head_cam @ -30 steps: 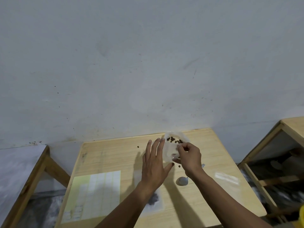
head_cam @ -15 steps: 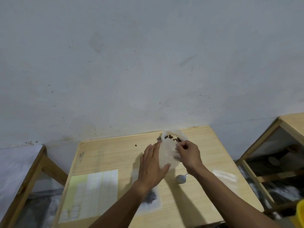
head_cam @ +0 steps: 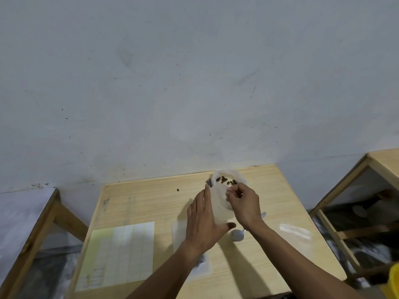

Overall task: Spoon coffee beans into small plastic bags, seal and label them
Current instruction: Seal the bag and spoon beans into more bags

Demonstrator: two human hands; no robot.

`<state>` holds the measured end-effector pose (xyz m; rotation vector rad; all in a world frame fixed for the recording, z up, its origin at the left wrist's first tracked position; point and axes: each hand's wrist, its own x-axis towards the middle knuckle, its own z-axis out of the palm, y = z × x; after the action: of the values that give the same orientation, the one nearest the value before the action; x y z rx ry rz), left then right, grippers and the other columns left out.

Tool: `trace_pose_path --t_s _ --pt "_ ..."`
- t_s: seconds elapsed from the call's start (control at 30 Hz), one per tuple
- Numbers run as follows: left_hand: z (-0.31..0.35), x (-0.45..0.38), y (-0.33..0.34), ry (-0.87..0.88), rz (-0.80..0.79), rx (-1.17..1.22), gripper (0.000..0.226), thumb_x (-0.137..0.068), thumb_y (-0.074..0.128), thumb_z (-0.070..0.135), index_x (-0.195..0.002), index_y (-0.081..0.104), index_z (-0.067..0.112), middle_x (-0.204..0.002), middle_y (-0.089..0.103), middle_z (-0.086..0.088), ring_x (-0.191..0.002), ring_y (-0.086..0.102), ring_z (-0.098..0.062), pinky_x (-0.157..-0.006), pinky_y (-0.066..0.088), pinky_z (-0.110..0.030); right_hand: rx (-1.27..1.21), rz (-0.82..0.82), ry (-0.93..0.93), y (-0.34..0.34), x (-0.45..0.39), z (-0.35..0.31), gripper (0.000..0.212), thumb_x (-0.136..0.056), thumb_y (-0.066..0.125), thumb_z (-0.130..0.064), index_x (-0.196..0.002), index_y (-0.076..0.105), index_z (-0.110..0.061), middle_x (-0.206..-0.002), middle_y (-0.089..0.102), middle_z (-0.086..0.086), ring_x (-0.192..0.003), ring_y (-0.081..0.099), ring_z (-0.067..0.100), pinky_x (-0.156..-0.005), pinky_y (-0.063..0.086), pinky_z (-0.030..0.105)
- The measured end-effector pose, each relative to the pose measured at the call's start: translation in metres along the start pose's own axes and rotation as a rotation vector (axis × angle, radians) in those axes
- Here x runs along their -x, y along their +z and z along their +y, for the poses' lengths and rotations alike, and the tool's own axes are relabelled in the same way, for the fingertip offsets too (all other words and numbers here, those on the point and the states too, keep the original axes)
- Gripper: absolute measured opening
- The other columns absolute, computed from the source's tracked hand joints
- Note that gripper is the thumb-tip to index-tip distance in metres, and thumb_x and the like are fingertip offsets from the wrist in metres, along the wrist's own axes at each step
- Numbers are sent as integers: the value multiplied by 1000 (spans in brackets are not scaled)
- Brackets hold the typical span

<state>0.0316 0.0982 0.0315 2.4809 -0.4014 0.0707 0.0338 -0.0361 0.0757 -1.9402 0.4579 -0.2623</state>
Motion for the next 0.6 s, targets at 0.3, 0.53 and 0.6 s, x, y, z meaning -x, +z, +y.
trace_pose_path --t_s 0.3,0.53,0.6 --pt "2 -13 7 30 170 -101 101 -67 75 55 -145 26 14 -145 42 -4 -139 37 -25 -109 39 -46 -98 84 -36 14 5 0 14 -92 53 -8 -79 59 -12 -77 69 3 -76 69 22 -69 54 37" --pt "-15 -18 2 114 160 -95 67 -77 65 37 -137 41 19 -137 53 -1 -135 41 -20 -118 25 -39 -57 71 -71 2 -7 1 14 -89 61 -5 -78 62 -14 -73 65 -6 -62 55 1 -58 41 13" --pt "-21 -21 -1 140 147 -52 60 -77 67 38 -132 47 21 -128 57 2 -126 49 -17 -115 28 -37 -51 30 -46 -3 -10 6 13 -88 63 -7 -79 64 -15 -74 67 -6 -62 56 -2 -58 41 11"
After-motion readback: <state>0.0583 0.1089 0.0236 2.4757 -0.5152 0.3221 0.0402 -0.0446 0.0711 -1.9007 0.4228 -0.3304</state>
